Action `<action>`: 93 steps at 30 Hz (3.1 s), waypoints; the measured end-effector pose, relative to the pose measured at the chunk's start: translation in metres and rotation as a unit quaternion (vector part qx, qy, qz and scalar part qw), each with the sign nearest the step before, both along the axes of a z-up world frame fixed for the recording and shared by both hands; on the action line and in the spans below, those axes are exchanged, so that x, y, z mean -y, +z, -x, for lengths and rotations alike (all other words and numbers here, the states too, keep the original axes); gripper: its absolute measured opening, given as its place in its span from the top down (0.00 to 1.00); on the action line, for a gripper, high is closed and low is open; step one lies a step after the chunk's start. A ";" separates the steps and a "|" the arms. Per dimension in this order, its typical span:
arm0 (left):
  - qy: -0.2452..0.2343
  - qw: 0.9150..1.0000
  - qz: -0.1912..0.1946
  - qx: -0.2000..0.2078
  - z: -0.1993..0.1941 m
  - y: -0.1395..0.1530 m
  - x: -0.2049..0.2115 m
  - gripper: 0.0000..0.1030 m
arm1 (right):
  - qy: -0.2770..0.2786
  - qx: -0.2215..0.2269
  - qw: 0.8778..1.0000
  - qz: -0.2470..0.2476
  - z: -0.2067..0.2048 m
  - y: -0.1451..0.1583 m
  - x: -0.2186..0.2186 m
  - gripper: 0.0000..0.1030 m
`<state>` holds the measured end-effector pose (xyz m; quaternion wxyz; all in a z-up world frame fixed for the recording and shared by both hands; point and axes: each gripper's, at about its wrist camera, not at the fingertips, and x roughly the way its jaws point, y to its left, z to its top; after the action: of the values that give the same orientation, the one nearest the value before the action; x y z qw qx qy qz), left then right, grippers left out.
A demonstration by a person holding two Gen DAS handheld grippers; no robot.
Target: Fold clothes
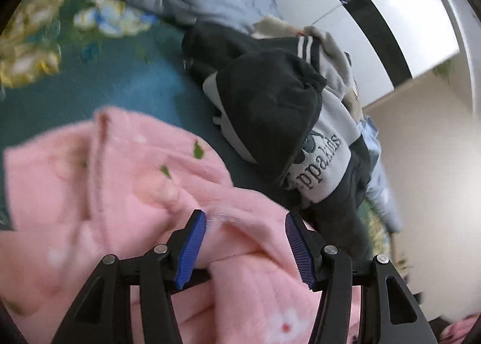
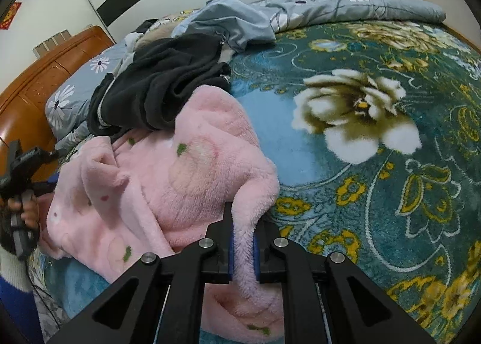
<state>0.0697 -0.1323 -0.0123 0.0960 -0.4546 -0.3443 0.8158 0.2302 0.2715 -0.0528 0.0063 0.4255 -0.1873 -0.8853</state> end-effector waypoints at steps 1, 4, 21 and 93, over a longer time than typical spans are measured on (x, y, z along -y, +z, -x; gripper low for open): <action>0.001 1.000 0.020 -0.004 0.001 0.000 -0.006 0.43 | 0.001 0.001 1.000 -0.002 0.001 0.000 0.001 0.90; 0.006 0.998 0.062 -0.011 0.000 -0.002 -0.018 0.44 | 0.004 0.006 1.000 -0.008 0.004 -0.002 0.002 0.90; 0.015 0.990 0.140 -0.023 -0.005 -0.012 -0.048 0.89 | 0.002 0.022 1.000 -0.019 0.008 -0.005 0.005 0.90; 0.001 1.000 0.016 -0.024 0.108 -0.005 -0.058 0.23 | 0.011 0.011 0.998 -0.055 0.093 0.023 0.026 0.66</action>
<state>-0.0384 -0.0740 -0.0170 0.0956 -0.4363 -0.3291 0.8320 0.1372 0.2457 -0.0301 -0.0094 0.4373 -0.1338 -0.8892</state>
